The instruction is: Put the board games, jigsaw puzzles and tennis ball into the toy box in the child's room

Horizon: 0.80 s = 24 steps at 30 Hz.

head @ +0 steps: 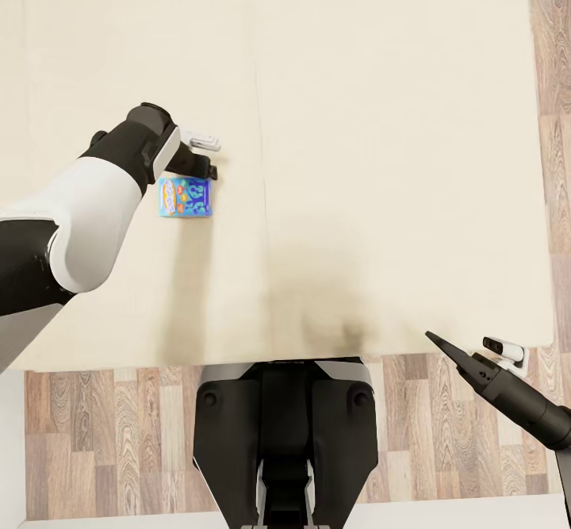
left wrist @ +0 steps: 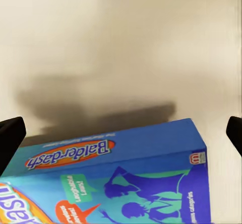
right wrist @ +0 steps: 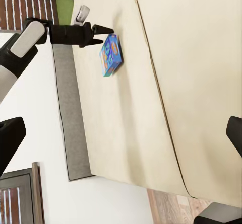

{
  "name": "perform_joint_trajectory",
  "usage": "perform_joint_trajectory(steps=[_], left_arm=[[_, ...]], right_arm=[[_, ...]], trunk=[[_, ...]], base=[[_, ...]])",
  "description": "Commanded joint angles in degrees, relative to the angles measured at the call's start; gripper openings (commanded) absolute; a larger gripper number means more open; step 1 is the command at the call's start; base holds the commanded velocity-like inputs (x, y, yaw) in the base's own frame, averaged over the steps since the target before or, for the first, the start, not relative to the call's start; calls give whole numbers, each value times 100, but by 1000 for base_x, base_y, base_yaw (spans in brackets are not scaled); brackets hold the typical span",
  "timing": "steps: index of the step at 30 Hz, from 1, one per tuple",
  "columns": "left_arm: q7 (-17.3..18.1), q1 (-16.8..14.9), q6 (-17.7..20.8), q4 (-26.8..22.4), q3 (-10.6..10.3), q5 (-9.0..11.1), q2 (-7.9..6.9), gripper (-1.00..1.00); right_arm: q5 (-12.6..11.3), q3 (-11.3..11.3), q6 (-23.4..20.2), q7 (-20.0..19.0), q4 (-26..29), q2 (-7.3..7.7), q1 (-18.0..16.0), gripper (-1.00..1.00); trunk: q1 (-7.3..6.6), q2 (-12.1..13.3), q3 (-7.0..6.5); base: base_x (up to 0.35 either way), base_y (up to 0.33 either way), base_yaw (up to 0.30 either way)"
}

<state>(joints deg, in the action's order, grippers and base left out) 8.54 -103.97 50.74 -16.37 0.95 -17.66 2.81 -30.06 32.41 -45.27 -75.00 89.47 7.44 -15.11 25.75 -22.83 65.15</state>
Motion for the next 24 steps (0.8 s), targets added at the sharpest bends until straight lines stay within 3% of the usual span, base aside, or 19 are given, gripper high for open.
perform_joint_trajectory(steps=[1, 24], left_arm=[[81, -1, 22, -7, 10, -64, 1, 100], [242, 14, 53, 2, 10, -57, -30, 100]], right_arm=[[-17, 2, -46, -6, 1, 1, -1, 100], [-25, 9, -52, -6, 0, 25, -1, 100]], trunk=[[4, -9, 5], [4, -9, 5]], base=[[0, 0, 0], [0, 0, 0]])
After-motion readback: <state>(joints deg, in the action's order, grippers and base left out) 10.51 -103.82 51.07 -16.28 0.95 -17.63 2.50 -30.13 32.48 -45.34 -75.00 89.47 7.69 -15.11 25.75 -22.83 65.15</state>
